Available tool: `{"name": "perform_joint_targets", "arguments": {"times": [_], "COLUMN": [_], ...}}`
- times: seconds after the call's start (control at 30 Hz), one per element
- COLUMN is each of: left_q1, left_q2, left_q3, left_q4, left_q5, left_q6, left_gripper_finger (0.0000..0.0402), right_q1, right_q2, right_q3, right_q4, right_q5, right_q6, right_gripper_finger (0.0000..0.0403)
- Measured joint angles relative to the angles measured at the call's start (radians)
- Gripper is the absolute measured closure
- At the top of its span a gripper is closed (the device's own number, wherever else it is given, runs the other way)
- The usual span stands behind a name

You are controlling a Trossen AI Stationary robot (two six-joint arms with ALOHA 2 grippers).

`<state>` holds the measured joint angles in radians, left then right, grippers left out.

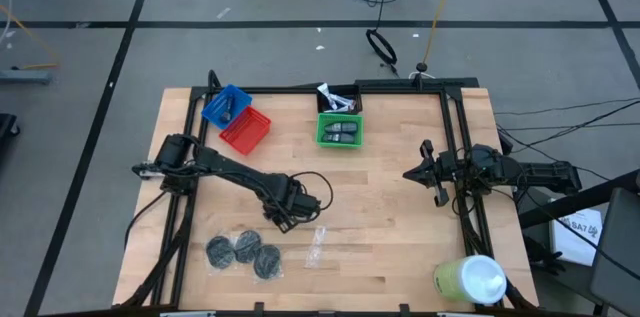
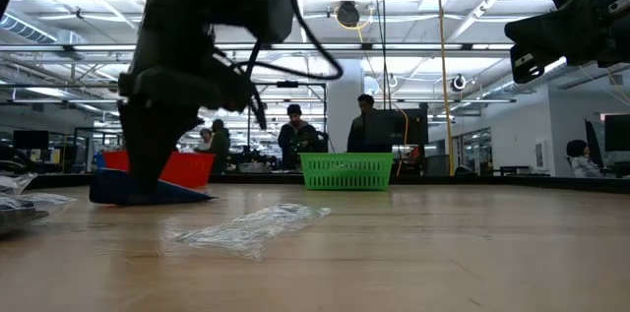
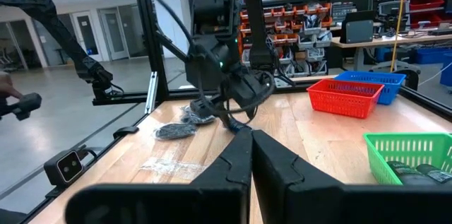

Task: Pick & Place Travel size toiletries
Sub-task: Put the blue shaving cream into the blue bin

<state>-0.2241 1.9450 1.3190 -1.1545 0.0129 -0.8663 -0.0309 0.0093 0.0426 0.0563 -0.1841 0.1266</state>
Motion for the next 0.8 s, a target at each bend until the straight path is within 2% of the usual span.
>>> {"name": "perform_joint_targets", "arguments": {"times": [0.17, 0.4, 0.8], "left_q1": [-0.001, 0.000, -0.003], "left_q2": [0.000, -0.007, -0.005], "left_q3": [-0.046, -0.107, -0.131], "left_q4": [0.011, 0.158, 0.235], "left_q5": [0.026, 0.066, 0.022], "left_q6": [0.003, 0.080, 0.113], "left_gripper_finger": [0.0151, 0.0167, 0.0207], "right_q1": [0.000, 0.000, 0.000], "right_q2": [0.000, 0.000, 0.000], "right_q3": [0.000, 0.000, 0.000], "right_q4": [0.000, 0.000, 0.001], "right_q5": [0.000, 0.000, 0.000], "right_q6": [0.000, 0.000, 0.000], "right_gripper_finger": [0.0403, 0.0403, 0.0403]}}
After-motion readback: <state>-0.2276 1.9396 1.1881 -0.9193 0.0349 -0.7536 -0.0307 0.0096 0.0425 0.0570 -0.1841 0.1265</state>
